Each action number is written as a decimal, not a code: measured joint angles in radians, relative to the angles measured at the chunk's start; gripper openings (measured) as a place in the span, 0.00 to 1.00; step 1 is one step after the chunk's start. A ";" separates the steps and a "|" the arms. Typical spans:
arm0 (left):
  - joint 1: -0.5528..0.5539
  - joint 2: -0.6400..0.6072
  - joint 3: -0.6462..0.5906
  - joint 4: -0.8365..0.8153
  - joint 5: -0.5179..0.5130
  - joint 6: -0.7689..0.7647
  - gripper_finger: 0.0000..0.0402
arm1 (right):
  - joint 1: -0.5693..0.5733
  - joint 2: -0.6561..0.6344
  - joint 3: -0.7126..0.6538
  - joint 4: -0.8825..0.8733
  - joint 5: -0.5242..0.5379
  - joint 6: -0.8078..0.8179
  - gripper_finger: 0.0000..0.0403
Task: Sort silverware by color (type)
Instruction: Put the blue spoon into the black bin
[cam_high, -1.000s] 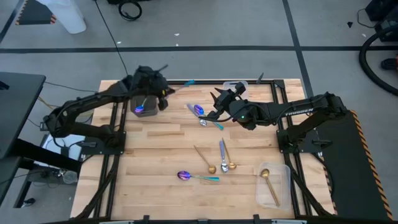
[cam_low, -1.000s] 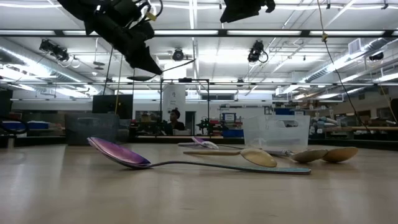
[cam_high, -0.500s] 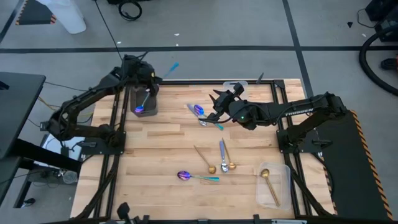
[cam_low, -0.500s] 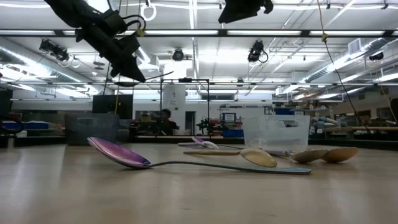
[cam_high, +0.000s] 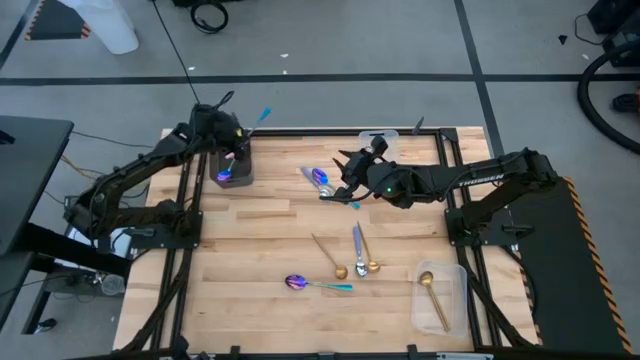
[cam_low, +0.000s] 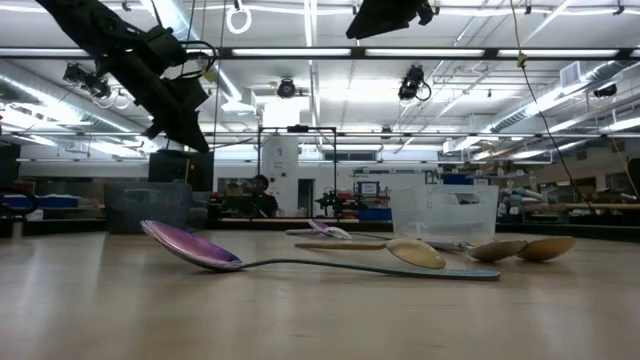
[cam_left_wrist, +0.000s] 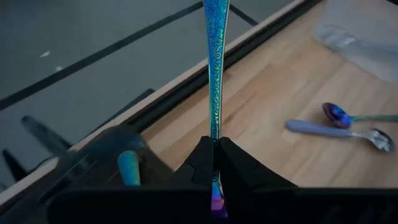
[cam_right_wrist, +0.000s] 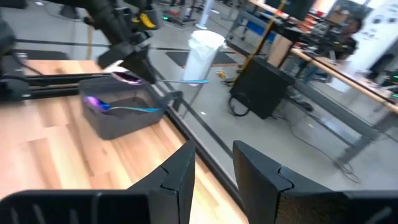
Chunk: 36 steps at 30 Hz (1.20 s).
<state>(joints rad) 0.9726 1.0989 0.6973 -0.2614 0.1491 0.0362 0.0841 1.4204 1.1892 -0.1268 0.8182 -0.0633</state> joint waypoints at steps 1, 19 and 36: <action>0.000 -0.009 -0.006 0.000 -0.014 -0.007 0.05 | 0.000 0.000 0.000 0.000 -0.012 0.000 0.29; 0.000 -0.035 -0.178 0.015 -0.253 -0.070 0.05 | 0.002 0.000 0.000 -0.065 -0.089 0.020 0.29; -0.024 -0.036 -0.281 0.070 -0.300 -0.103 0.05 | 0.006 0.000 0.000 -0.094 -0.114 0.020 0.29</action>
<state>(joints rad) 0.9485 1.0630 0.4164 -0.1915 -0.1504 -0.0669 0.0906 1.4204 1.1896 -0.2211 0.7044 -0.0433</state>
